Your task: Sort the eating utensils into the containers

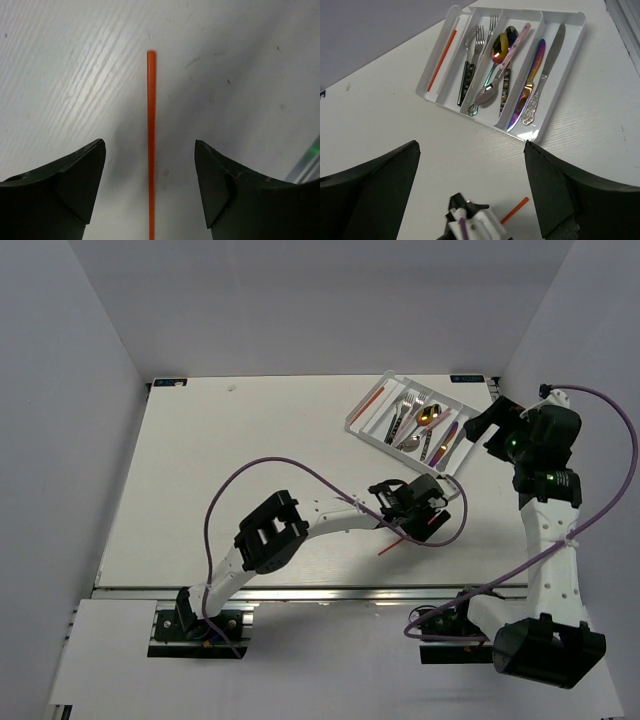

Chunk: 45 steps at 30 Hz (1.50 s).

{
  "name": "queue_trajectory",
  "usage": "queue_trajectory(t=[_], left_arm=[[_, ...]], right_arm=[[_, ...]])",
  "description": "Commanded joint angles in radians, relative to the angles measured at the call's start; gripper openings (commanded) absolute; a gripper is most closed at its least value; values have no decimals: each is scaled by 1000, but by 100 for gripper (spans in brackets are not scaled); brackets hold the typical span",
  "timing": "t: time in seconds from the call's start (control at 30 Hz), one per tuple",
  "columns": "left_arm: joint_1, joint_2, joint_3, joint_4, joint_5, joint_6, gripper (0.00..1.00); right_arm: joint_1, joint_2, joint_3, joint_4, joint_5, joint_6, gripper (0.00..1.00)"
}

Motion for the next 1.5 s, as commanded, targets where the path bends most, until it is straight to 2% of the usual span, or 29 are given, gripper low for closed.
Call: queue_trajectory(t=[0.0, 0.23, 0.33, 0.37, 0.47, 0.5, 0.53, 0.57, 0.6, 0.7, 0.83, 0.93, 1.17, 1.33, 1.47], left_arm=[[-14, 71, 67, 21, -42, 52, 78], [-14, 161, 136, 36, -114, 84, 67], [-14, 200, 168, 9, -119, 91, 54], [-14, 231, 204, -8, -116, 91, 45], [-14, 286, 270, -65, -108, 81, 37], [-14, 296, 280, -85, -102, 81, 27], [-14, 303, 286, -93, -91, 77, 23], [-14, 306, 288, -97, -82, 74, 21], [-14, 305, 274, -97, -71, 68, 14], [-14, 282, 202, -85, -51, 43, 0], [-9, 179, 76, -45, -88, 14, 0], [12, 104, -25, -24, -192, -41, 0], [121, -218, -238, 44, -358, -250, 0], [195, -341, -301, 21, -408, -371, 0], [222, -401, -332, 2, -458, -420, 0]], right_arm=[[-5, -64, 25, -2, -28, -5, 89], [-5, -137, 37, -14, -28, 15, 89], [-5, -165, 25, -9, -41, 24, 89], [-5, -171, 22, -6, -44, 28, 89], [-5, -176, 7, -3, -51, 26, 89], [-5, -176, 5, -2, -48, 23, 89], [-5, -177, -2, -2, -48, 21, 90], [-5, -177, -5, 0, -47, 21, 89], [-5, -177, -8, 3, -50, 21, 89], [-7, -171, -28, 20, -59, 23, 89], [-11, -156, -64, 49, -106, 38, 89], [-15, -156, -113, 101, -145, 54, 89], [-15, -101, -274, 310, -341, 147, 89], [-10, -4, -413, 496, -401, 201, 89], [92, 75, -481, 618, -433, 238, 88]])
